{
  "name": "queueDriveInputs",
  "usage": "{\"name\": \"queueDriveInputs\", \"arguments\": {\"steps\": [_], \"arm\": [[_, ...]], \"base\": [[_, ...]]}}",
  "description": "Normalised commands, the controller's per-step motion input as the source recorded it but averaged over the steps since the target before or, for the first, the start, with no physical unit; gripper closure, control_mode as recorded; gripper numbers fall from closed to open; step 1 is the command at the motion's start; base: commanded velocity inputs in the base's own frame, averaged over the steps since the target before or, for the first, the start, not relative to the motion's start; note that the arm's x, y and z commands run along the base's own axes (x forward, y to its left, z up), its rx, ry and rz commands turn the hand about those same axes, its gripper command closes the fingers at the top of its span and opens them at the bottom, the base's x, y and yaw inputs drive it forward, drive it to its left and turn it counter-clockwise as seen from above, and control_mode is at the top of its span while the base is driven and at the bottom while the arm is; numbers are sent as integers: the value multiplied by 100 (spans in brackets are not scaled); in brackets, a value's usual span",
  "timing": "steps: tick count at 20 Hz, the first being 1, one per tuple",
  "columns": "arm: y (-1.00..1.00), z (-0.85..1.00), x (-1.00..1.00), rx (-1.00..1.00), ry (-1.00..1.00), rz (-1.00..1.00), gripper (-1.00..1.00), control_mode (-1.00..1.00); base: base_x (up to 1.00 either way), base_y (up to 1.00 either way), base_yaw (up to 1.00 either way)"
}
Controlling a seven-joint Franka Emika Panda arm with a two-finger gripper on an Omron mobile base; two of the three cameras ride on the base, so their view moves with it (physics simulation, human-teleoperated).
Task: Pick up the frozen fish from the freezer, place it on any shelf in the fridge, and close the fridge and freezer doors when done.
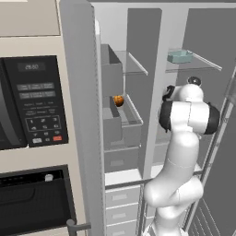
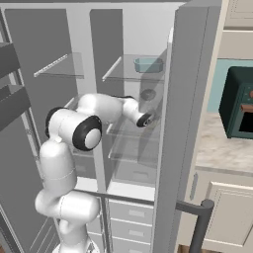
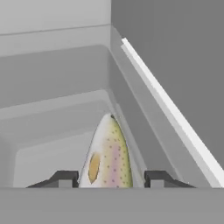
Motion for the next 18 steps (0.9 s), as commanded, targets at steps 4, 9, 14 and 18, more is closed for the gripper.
{"name": "queueDriveInputs", "arguments": {"steps": [4, 9, 14, 18], "arm": [[5, 63, -33, 6, 0, -5, -100, -100], [36, 88, -91, 0, 0, -3, -100, -100], [76, 42, -100, -2, -8, -1, -100, -100], [92, 63, -100, 0, -5, 0, -100, -100]], "base": [[0, 0, 0], [0, 0, 0], [0, 0, 0], [0, 0, 0]]}}
